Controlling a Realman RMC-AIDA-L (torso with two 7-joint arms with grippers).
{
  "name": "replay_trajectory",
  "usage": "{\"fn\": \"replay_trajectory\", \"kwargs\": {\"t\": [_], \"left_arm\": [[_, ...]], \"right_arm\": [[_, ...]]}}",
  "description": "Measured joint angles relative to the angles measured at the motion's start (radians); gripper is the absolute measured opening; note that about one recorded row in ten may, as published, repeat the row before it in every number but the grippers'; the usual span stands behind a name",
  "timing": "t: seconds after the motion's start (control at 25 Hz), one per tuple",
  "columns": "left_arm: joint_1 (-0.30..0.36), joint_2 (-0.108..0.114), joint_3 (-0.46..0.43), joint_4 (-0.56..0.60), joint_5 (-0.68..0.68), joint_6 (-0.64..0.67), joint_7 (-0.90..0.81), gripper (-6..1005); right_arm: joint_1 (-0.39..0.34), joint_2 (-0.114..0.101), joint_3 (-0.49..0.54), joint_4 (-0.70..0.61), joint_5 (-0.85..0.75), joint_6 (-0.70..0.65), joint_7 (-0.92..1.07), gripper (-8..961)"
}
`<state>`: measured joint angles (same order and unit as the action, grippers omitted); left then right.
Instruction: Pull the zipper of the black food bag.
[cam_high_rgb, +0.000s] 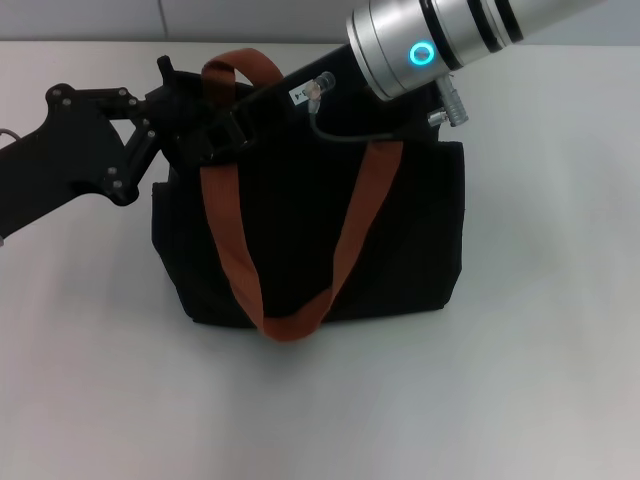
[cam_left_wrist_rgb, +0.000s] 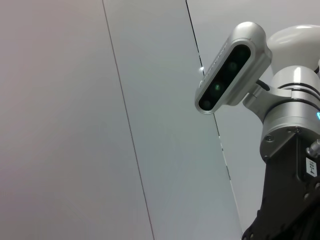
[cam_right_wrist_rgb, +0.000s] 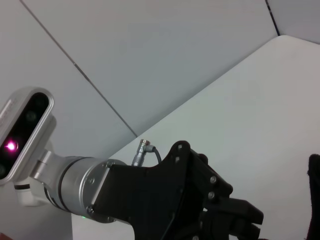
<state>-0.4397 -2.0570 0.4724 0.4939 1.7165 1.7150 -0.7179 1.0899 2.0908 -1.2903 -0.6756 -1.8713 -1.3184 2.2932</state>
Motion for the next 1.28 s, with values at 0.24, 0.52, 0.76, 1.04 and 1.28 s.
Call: {"fn": "replay_trajectory", "kwargs": {"t": [0.24,0.52,0.76,1.04,1.28], "left_arm": [[0.002,0.000,0.000,0.000,0.000,0.000,0.001,20],[0.003,0.001,-0.013,-0.001,0.000,-0.007,-0.002,20],[0.003,0.003,-0.017,-0.001,-0.001,-0.008,-0.004,21],[0.002,0.003,-0.022,0.000,-0.002,-0.009,-0.005,20],[0.001,0.004,-0.030,0.000,-0.002,-0.011,-0.005,20]], "right_arm": [[-0.009,0.000,0.002,-0.008,0.001,0.001,0.000,-2],[-0.042,-0.006,0.005,-0.053,-0.007,0.001,0.021,-2],[-0.078,-0.007,0.002,-0.121,-0.044,0.002,0.057,-2],[-0.096,-0.008,0.006,-0.150,-0.089,-0.001,0.086,-2],[-0.117,-0.008,0.008,-0.193,-0.126,-0.004,0.118,-1]]}}
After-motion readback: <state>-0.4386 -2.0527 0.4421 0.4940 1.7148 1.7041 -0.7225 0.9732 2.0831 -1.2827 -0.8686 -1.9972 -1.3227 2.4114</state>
